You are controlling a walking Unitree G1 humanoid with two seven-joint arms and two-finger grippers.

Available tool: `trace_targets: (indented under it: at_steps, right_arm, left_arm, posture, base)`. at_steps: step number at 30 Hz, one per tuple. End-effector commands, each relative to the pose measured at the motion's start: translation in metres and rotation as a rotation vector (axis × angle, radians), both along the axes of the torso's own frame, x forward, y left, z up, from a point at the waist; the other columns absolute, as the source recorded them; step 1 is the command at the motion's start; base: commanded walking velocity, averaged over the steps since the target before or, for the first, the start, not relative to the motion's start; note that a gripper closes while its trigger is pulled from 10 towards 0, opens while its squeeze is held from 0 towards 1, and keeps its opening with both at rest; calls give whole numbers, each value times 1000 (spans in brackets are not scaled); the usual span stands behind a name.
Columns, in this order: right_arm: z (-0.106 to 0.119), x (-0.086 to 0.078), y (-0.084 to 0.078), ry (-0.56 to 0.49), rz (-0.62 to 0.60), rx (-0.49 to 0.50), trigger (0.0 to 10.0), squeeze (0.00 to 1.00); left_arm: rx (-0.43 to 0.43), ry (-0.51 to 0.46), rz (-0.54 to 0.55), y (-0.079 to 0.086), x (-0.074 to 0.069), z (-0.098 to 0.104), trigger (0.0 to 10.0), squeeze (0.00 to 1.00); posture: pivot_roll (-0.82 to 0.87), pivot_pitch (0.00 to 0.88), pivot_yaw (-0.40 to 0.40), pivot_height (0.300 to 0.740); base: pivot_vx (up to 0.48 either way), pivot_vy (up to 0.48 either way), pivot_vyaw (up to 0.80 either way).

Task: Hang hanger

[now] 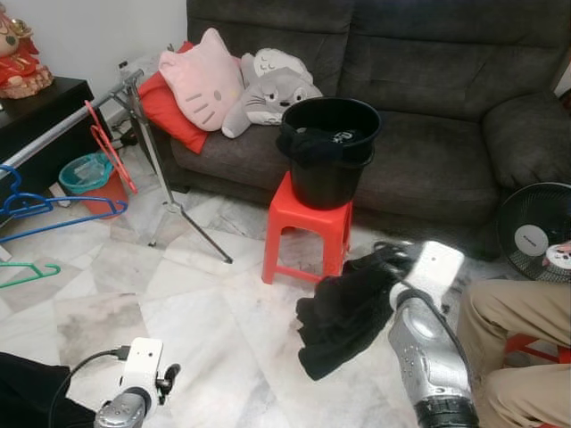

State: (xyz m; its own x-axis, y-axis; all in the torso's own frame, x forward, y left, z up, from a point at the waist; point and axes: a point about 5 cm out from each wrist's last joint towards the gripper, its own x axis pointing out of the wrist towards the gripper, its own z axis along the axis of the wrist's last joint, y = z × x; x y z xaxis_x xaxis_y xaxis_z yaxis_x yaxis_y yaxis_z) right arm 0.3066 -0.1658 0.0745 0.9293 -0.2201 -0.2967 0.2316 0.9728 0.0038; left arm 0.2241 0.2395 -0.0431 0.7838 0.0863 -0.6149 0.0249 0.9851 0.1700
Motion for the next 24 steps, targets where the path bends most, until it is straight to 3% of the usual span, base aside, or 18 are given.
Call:
trace_targets:
  at_steps: [1,4,7,16,21,24]
  right_arm:
    - [9,8,8,-23,132,-96,10000,0]
    - [12,12,10,-20,250,-166,10000,0]
    - [12,13,10,-14,283,-193,10000,0]
    - [11,11,4,-25,212,-144,10000,0]
    - [10,0,9,-105,157,-67,10000,0]
    - [11,-2,10,-128,150,-44,10000,0]
  left_arm:
    - [-3,33,7,-1,-6,-5,10000,0]
    - [-2,40,9,-1,-8,-6,10000,0]
    - [-2,44,10,-1,-8,-7,10000,0]
    - [-6,65,23,0,-14,-10,10000,0]
    - [-65,162,154,6,-33,-23,10000,0]
    - [-67,213,179,9,-44,-28,10000,0]
  posture:
    - [-88,0,25,740]
    - [-89,0,23,740]
    - [-90,0,21,740]
    - [-89,0,20,740]
    - [-89,0,19,740]
    - [-93,0,17,740]
  base:
    - [0,0,0]
    - [0,0,0]
    - [0,0,0]
    - [0,0,0]
    - [0,0,0]
    - [0,0,0]
